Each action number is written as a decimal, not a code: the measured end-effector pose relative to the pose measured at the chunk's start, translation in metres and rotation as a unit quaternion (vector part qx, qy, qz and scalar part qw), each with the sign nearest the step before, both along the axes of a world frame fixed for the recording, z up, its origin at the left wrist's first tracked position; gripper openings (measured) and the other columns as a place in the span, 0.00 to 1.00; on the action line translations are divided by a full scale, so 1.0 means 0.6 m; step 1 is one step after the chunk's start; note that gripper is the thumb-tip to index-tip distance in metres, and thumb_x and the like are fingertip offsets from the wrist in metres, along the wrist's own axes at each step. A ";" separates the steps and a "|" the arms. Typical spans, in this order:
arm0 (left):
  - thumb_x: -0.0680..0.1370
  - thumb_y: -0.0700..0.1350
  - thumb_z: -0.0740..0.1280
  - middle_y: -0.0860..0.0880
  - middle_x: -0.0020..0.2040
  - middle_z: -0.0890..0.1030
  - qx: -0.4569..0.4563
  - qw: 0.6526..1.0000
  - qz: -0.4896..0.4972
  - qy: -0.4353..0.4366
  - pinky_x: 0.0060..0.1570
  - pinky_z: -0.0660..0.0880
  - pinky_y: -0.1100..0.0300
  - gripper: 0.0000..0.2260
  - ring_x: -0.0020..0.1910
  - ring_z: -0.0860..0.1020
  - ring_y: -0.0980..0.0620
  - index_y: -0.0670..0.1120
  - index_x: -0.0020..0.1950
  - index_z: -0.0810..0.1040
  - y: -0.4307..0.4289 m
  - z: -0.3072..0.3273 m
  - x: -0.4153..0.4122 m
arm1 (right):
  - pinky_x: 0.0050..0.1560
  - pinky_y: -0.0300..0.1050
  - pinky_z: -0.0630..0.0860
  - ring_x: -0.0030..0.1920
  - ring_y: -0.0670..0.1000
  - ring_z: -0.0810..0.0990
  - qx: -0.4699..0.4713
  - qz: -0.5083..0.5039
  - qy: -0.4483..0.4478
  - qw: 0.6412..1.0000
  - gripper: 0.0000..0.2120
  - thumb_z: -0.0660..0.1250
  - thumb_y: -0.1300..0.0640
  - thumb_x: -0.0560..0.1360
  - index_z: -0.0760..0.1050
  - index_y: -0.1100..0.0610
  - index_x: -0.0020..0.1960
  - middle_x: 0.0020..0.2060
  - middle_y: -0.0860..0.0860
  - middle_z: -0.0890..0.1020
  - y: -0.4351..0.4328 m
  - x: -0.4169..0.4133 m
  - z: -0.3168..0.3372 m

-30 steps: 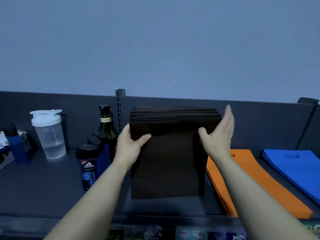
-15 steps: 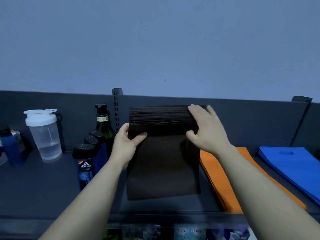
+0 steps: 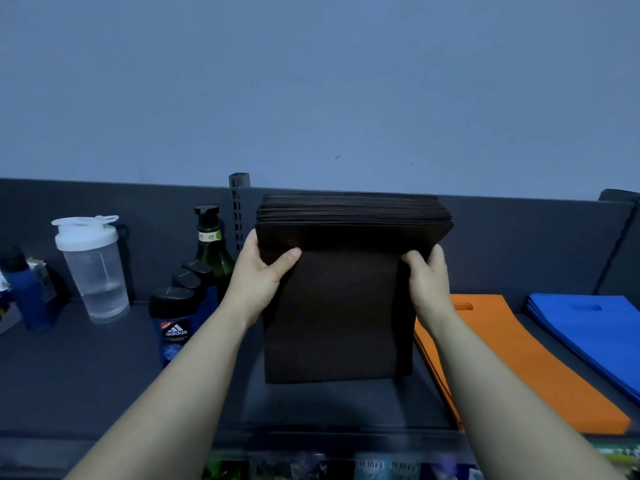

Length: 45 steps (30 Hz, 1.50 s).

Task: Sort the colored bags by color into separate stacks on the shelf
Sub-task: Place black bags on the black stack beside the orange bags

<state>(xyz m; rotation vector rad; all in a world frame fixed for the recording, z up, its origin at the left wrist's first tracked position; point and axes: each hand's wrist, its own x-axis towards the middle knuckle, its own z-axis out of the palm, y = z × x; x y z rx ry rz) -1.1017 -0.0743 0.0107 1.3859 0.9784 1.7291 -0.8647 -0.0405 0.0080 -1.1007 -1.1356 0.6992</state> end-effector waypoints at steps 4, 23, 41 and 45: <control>0.76 0.41 0.69 0.58 0.57 0.78 -0.021 0.998 0.009 0.058 0.55 0.72 0.65 0.17 0.58 0.76 0.60 0.58 0.58 0.69 0.010 -0.035 0.004 | 0.53 0.45 0.68 0.55 0.52 0.74 -0.011 -0.008 -0.059 0.998 0.10 0.56 0.62 0.77 0.66 0.57 0.58 0.51 0.49 0.75 -0.004 -0.002 -0.040; 0.78 0.51 0.66 0.51 0.62 0.76 -0.241 0.962 -0.028 0.124 0.56 0.74 0.57 0.22 0.56 0.77 0.53 0.47 0.69 0.64 0.019 -0.067 -0.026 | 0.49 0.50 0.79 0.47 0.56 0.82 -0.124 0.121 0.112 0.978 0.06 0.62 0.63 0.79 0.75 0.62 0.54 0.48 0.59 0.83 0.016 0.029 -0.044; 0.81 0.40 0.59 0.46 0.51 0.79 -0.367 0.910 0.029 0.192 0.47 0.72 0.58 0.05 0.47 0.76 0.49 0.46 0.50 0.74 0.021 -0.204 -0.022 | 0.52 0.49 0.77 0.52 0.56 0.78 -0.332 0.107 -0.095 0.932 0.20 0.59 0.56 0.81 0.66 0.61 0.70 0.59 0.55 0.77 0.063 0.008 -0.173; 0.81 0.41 0.59 0.48 0.45 0.74 -0.399 0.888 0.059 0.222 0.41 0.69 0.61 0.10 0.42 0.72 0.52 0.50 0.40 0.67 0.030 -0.225 -0.017 | 0.60 0.53 0.76 0.59 0.58 0.77 -0.364 0.111 -0.118 0.917 0.24 0.59 0.55 0.80 0.62 0.57 0.74 0.65 0.56 0.74 0.055 0.016 -0.196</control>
